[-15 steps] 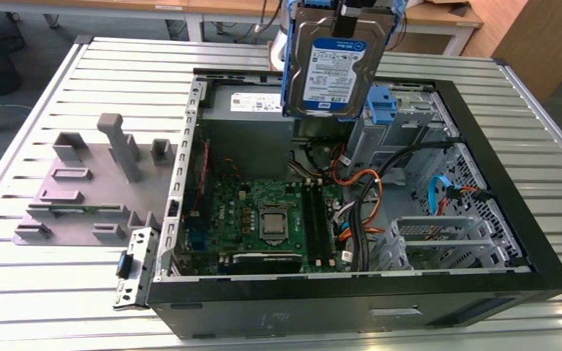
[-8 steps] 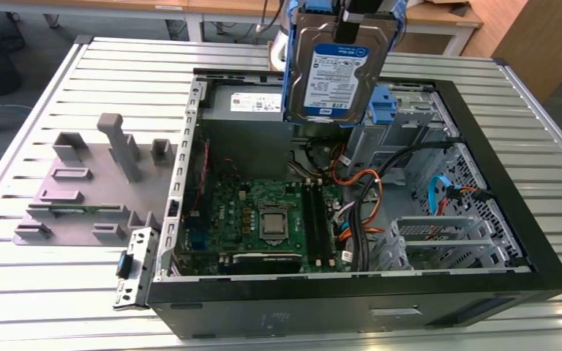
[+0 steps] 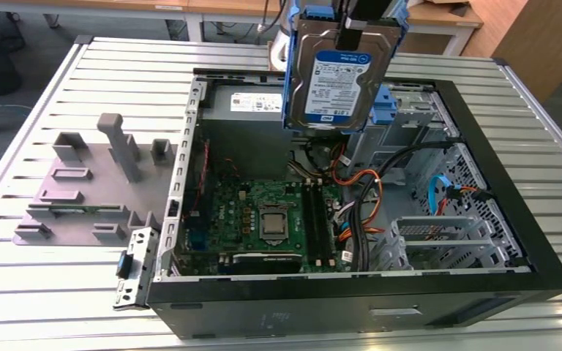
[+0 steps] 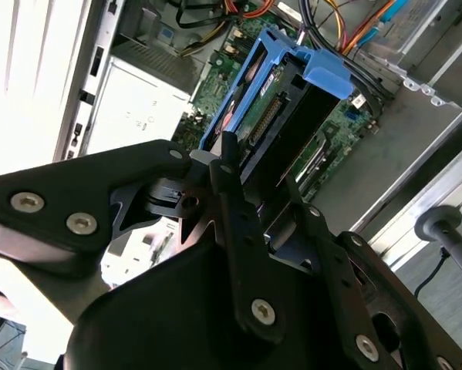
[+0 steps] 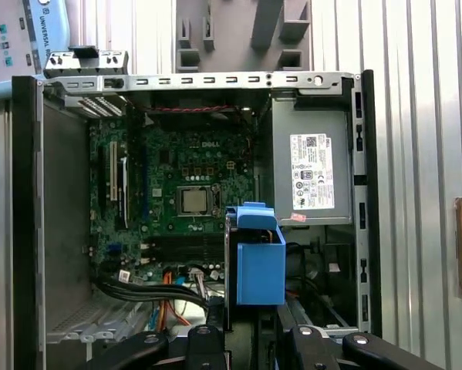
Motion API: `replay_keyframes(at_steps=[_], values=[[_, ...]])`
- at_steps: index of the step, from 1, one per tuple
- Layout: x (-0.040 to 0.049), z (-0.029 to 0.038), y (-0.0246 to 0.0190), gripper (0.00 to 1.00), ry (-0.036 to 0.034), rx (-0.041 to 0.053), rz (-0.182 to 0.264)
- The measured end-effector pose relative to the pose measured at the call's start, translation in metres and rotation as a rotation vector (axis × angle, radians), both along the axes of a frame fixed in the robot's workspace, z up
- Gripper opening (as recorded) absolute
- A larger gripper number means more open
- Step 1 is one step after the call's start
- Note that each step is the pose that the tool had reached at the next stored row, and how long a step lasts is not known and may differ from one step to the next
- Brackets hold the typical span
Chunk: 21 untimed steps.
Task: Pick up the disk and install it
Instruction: 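Pick up the disk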
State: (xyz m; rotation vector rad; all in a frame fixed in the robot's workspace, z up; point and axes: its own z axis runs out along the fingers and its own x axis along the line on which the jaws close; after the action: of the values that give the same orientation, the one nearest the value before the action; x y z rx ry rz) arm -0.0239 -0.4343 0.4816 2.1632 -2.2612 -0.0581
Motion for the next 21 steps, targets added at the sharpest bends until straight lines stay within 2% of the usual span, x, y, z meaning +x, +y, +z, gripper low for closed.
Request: replay_keyframes(at_steps=[21], values=[[0.0000,0.0000,-0.0330,0.35,0.0000,-0.0033,0.000]])
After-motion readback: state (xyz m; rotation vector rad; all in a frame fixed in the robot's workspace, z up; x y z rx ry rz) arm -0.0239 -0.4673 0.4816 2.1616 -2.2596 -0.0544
